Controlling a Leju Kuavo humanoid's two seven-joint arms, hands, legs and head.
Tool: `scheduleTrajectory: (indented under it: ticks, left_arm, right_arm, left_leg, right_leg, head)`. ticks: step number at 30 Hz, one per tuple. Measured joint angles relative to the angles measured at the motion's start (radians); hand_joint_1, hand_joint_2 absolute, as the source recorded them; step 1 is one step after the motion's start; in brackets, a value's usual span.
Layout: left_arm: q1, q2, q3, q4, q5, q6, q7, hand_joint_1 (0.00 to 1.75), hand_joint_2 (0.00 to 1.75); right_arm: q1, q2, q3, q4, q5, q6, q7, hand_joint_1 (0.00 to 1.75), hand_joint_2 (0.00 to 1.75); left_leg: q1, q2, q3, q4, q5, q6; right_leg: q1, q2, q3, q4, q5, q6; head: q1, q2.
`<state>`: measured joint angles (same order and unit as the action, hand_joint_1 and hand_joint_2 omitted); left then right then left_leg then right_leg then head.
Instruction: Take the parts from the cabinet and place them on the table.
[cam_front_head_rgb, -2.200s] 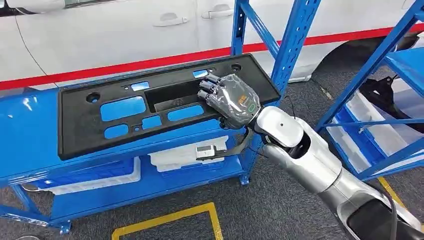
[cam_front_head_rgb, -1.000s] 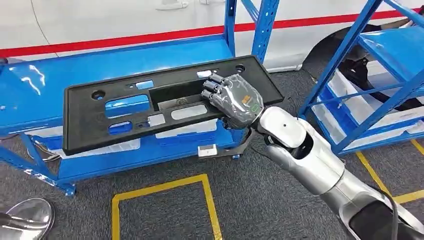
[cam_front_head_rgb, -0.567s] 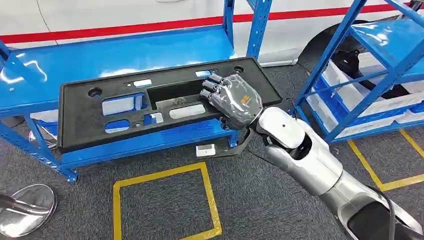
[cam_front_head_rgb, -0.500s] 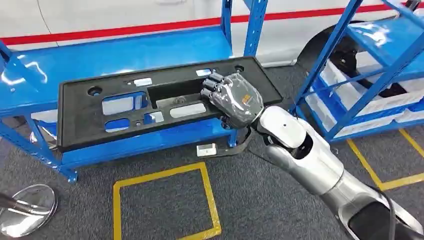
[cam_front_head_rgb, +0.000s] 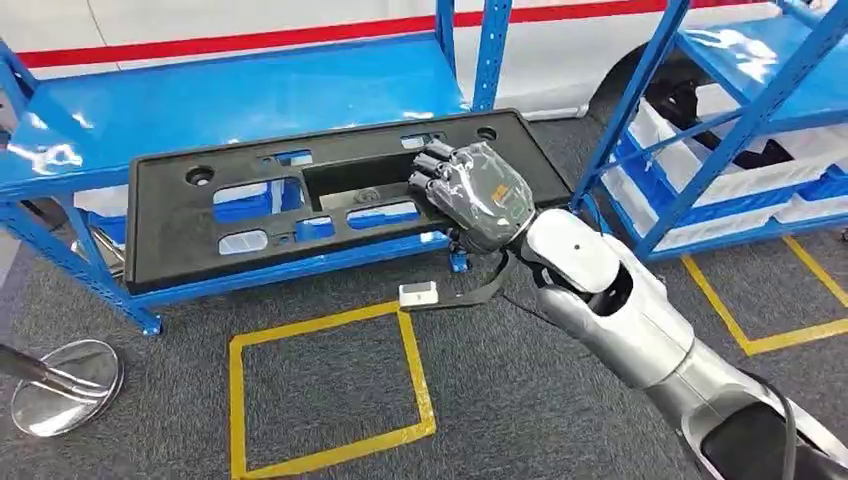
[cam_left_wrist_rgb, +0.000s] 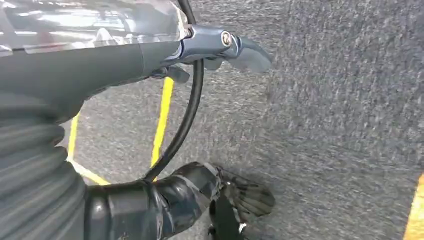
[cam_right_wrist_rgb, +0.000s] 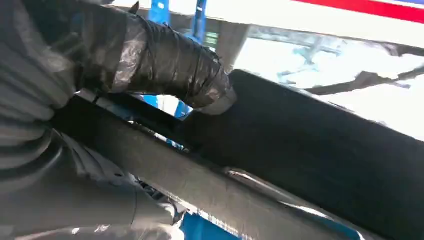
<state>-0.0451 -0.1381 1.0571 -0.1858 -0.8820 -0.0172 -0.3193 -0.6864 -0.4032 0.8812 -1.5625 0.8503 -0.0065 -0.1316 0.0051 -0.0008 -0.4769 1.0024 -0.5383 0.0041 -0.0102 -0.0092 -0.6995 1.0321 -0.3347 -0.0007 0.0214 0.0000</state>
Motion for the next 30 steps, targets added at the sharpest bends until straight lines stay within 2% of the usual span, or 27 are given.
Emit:
scheduleTrajectory:
  ticks: [1,2,3,4,5,6,7,8,9,10,11,12,13,14,16,17,18,19,21,22,23,24,26,27,28,29,30]
  left_arm:
    - [0.0,0.0,0.0,0.0,0.0,0.0,0.0,0.0,1.75]
    - [0.003,0.0,0.0,0.0,-0.001,0.001,0.0,0.0,1.75]
    - [0.0,-0.001,0.0,0.0,-0.002,0.001,0.0,0.0,1.75]
    - [0.0,-0.001,0.0,0.0,-0.002,0.001,-0.001,0.0,1.75]
    - [0.0,-0.001,0.0,0.0,-0.002,0.001,0.0,0.0,1.75]
    - [0.0,-0.001,0.0,0.0,-0.003,0.001,-0.001,0.0,1.75]
    - [0.001,0.0,0.0,0.0,-0.003,0.001,-0.001,0.0,1.75]
    - [0.001,0.0,0.0,0.0,-0.003,0.001,-0.001,0.0,1.75]
    - [0.001,0.0,0.0,0.0,-0.003,0.001,-0.002,0.0,1.75]
    - [0.001,0.0,0.0,0.0,-0.003,0.001,-0.001,0.0,1.75]
    - [0.001,-0.001,0.0,0.0,-0.003,0.001,-0.002,0.0,1.75]
    - [0.0,-0.002,0.0,0.0,-0.005,0.001,-0.002,0.0,1.75]
    - [0.0,-0.005,0.0,0.0,-0.008,0.0,-0.002,0.0,1.75]
    - [0.001,-0.006,0.0,0.0,-0.008,0.0,-0.003,0.0,1.75]
    - [0.001,-0.006,0.0,0.0,-0.009,0.0,-0.002,0.0,1.75]
    - [0.005,-0.006,0.0,0.0,-0.009,0.0,-0.001,0.0,1.75]
    - [0.003,-0.005,0.0,0.0,-0.01,0.002,-0.001,0.0,1.75]
    - [0.003,-0.005,0.0,0.0,-0.01,0.003,0.0,0.0,1.75]
    - [0.004,-0.006,0.0,0.0,-0.011,0.003,0.002,0.0,1.75]
    - [0.004,-0.006,0.0,0.0,-0.011,0.003,0.002,0.0,1.75]
    - [0.004,-0.006,0.0,0.0,-0.012,0.003,0.002,0.0,1.75]
    - [0.004,-0.005,0.0,0.0,-0.012,0.003,0.002,0.0,1.75]
    - [0.002,-0.003,0.0,0.0,-0.018,0.003,0.002,0.0,1.75]
    - [0.002,-0.003,0.0,0.0,-0.018,0.003,0.002,0.0,1.75]
    - [0.0,-0.004,0.0,0.0,-0.018,0.003,0.002,0.0,1.75]
    - [0.001,-0.004,0.0,0.0,-0.019,0.003,0.001,0.0,1.75]
    - [0.004,-0.004,0.0,0.0,-0.019,0.003,0.001,0.0,1.75]
  right_arm:
    - [0.0,0.0,0.0,0.0,0.0,0.0,0.0,1.75,1.75]
    - [0.001,-0.003,0.0,0.0,0.0,0.0,0.0,1.75,1.75]
    - [0.002,-0.004,0.0,0.0,-0.001,0.0,0.0,1.75,1.75]
    - [0.002,-0.006,0.0,0.0,-0.002,0.0,0.0,1.75,1.75]
    - [0.003,-0.007,0.0,0.0,-0.002,0.0,0.0,1.75,1.75]
    - [0.003,-0.009,0.0,0.0,-0.002,0.0,0.0,1.75,1.75]
    - [0.004,-0.011,0.0,0.0,-0.002,0.0,0.0,1.75,1.75]
    - [0.006,-0.012,0.0,0.0,-0.002,0.0,0.0,1.75,1.75]
    - [0.007,-0.012,0.0,0.0,-0.002,0.0,0.0,1.75,1.75]
    - [0.007,-0.013,0.0,0.0,-0.002,0.0,0.0,1.75,1.75]
    - [0.007,-0.013,0.0,0.0,-0.002,0.0,0.0,1.75,1.75]
    - [0.005,-0.013,0.0,-0.001,-0.002,0.0,0.0,1.75,1.75]
    - [0.004,-0.013,-0.002,-0.002,-0.002,0.0,0.0,1.75,1.75]
    - [0.005,-0.013,-0.004,-0.004,-0.002,0.0,0.0,1.75,1.75]
    - [0.004,-0.015,-0.007,-0.003,-0.002,0.0,0.0,1.75,1.75]
    - [0.006,-0.015,-0.007,-0.003,-0.002,0.0,0.0,1.75,1.75]
    - [0.008,-0.015,-0.007,-0.003,-0.002,0.0,0.0,1.75,1.75]
    - [0.009,-0.015,-0.007,-0.003,-0.002,0.0,0.0,1.75,1.75]
    - [0.011,-0.016,-0.007,-0.003,-0.002,0.0,0.0,1.75,1.75]
    - [0.012,-0.017,-0.007,-0.003,-0.002,0.0,0.001,1.75,1.75]
    - [0.012,-0.017,-0.007,-0.003,-0.002,0.0,0.002,1.75,1.75]
    - [0.013,-0.017,-0.007,-0.003,-0.002,0.0,0.003,1.75,1.75]
    - [0.016,-0.017,-0.007,-0.003,-0.002,0.0,0.002,1.75,1.75]
    - [0.016,-0.018,-0.008,-0.003,-0.002,0.0,0.002,1.75,1.75]
    - [0.016,-0.019,-0.01,-0.005,-0.002,0.0,0.003,1.75,1.75]
    - [0.016,-0.021,-0.013,-0.007,-0.002,0.0,0.003,1.75,1.75]
    - [0.017,-0.021,-0.016,-0.008,-0.002,0.0,0.003,1.75,1.75]
  left_leg:
    - [-0.003,0.0,-0.005,0.002,0.007,0.008]
    - [0.005,0.003,-0.011,-0.006,0.025,0.018]
    - [0.006,0.01,-0.022,-0.008,0.039,0.027]
    - [0.006,0.013,-0.038,-0.007,0.051,0.04]
    - [0.006,0.014,-0.05,-0.007,0.064,0.042]
    - [0.005,0.014,-0.067,-0.006,0.078,0.043]
    - [0.003,0.014,-0.085,-0.004,0.091,0.043]
    - [0.003,0.014,-0.105,-0.001,0.103,0.041]
    - [0.002,0.014,-0.125,0.004,0.114,0.039]
    - [0.002,0.014,-0.142,0.01,0.123,0.036]
    - [0.002,0.014,-0.159,0.016,0.13,0.034]
    - [0.002,0.013,-0.167,0.023,0.135,0.03]
    - [-0.002,0.013,-0.175,0.027,0.141,0.025]
    - [0.0,0.013,-0.176,0.027,0.149,0.019]
    - [0.005,0.014,-0.178,0.016,0.172,0.004]
    - [-0.001,0.011,-0.182,0.013,0.18,-0.003]
    - [0.005,0.009,-0.188,0.025,0.155,-0.006]
    - [0.004,0.007,-0.205,0.058,0.099,-0.01]
    - [0.01,0.007,-0.238,0.193,-0.016,-0.018]
    - [0.011,0.008,-0.251,0.268,-0.049,-0.023]
    - [0.012,0.008,-0.253,0.312,-0.045,-0.026]
    - [0.013,0.008,-0.237,0.318,-0.013,-0.029]
    - [0.015,0.008,-0.159,0.231,0.06,-0.028]
    - [0.016,0.008,-0.095,0.146,0.069,-0.026]
    - [0.015,0.005,-0.042,0.06,0.022,-0.024]
    - [0.009,0.0,-0.015,0.005,0.005,-0.017]
    - [0.007,-0.001,-0.028,0.017,0.018,-0.012]
  right_leg:
    - [-0.002,0.0,0.001,-0.009,0.013,0.007]
    - [0.002,0.002,-0.004,-0.013,0.02,0.016]
    - [-0.005,0.007,-0.015,0.005,-0.022,0.018]
    - [-0.005,0.007,-0.031,0.051,-0.095,0.019]
    - [-0.005,0.008,-0.047,0.121,-0.165,0.022]
    - [-0.005,0.008,-0.063,0.196,-0.214,0.025]
    - [-0.005,0.008,-0.072,0.264,-0.235,0.028]
    - [-0.005,0.007,-0.07,0.308,-0.22,0.029]
    - [-0.005,0.007,-0.047,0.309,-0.181,0.028]
    - [-0.004,0.007,-0.007,0.273,-0.144,0.026]
    - [-0.004,0.008,0.055,0.201,-0.122,0.02]
    - [-0.002,0.008,0.125,0.114,-0.133,0.012]
    - [0.006,0.007,0.184,0.024,-0.184,0.004]
    - [0.007,0.007,0.199,-0.011,-0.195,0.005]
    - [0.015,0.007,0.186,-0.006,-0.177,-0.002]
    - [0.01,0.005,0.179,-0.018,-0.163,-0.009]
    - [0.001,-0.002,0.174,-0.025,-0.149,-0.015]
    - [-0.001,-0.001,0.16,-0.026,-0.137,-0.026]
    - [-0.001,-0.001,0.132,-0.024,-0.116,-0.029]
    - [-0.001,-0.001,0.114,-0.021,-0.104,-0.028]
    - [-0.001,-0.001,0.097,-0.017,-0.093,-0.027]
    - [-0.002,-0.001,0.078,-0.011,-0.083,-0.025]
    - [-0.004,0.0,0.044,0.0,-0.067,-0.017]
    - [-0.005,0.001,0.031,0.007,-0.06,-0.011]
    - [-0.002,0.001,0.019,0.012,-0.054,-0.004]
    - [-0.001,-0.002,0.015,0.015,-0.044,0.003]
    - [-0.002,-0.003,0.016,0.008,-0.031,0.007]
  head:
    - [0.0,0.0]
    - [0.002,0.0]
    - [0.0,0.0]
    - [0.001,0.0]
    - [0.001,0.0]
    - [0.001,0.0]
    - [0.001,0.0]
    - [0.001,0.0]
    - [0.0,0.0]
    - [0.001,0.0]
    - [0.001,0.0]
    - [0.001,0.0]
    - [0.001,0.0]
    - [0.0,0.0]
    - [0.001,0.0]
    - [0.001,0.0]
    - [0.001,0.0]
    - [0.0,0.0]
    - [0.0,0.0]
    - [0.0,0.0]
    - [0.0,0.0]
    - [0.0,0.0]
    - [0.0,0.0]
    - [0.0,0.0]
    - [0.0,0.0]
    - [0.003,0.0]
    - [0.002,0.0]
